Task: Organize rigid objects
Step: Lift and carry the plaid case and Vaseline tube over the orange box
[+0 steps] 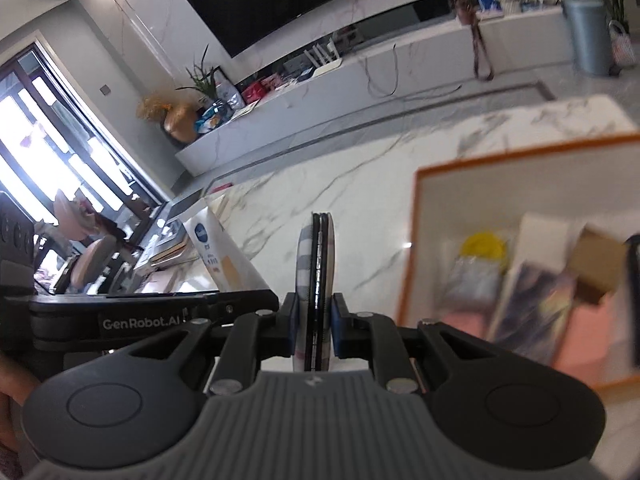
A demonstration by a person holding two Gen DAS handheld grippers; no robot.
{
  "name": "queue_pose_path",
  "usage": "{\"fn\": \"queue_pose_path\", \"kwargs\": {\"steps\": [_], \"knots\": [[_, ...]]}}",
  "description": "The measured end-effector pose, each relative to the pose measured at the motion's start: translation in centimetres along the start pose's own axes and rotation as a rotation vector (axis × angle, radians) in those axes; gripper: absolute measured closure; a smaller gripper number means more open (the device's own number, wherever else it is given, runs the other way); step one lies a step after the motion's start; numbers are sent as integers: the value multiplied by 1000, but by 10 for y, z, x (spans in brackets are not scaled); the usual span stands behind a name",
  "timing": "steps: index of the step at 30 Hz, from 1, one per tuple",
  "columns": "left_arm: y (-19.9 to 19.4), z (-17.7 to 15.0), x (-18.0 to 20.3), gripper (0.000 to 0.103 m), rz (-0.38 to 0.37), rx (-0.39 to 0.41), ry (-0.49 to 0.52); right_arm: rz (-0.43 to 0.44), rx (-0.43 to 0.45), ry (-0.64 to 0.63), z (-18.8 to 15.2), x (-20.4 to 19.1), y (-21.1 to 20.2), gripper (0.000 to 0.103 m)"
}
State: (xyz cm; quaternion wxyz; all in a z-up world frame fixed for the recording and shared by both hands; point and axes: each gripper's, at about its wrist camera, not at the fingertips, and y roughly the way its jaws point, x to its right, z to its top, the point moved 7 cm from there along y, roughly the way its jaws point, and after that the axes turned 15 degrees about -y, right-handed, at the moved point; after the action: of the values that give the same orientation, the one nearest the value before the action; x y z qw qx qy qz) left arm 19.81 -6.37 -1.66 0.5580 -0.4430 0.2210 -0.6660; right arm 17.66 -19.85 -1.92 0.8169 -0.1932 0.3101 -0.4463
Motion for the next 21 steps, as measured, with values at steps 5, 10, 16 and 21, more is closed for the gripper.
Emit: {"fn": "queue_pose_path", "kwargs": {"steps": [5,10,16,21], "knots": [[18,1,42,53,-51,-19,42,-78,-14,-50,14,33,-26,88],[45,-3,77,53,-89,-51,83,-164,-34,-103,22,65,-39,88],[74,-10,104,53,-125,-106,121,-269,-95,-156,16,106,-46,88],[101,-16,124,53,-145,-158,132,-350,-165,-182,5,141,-44,88]]}}
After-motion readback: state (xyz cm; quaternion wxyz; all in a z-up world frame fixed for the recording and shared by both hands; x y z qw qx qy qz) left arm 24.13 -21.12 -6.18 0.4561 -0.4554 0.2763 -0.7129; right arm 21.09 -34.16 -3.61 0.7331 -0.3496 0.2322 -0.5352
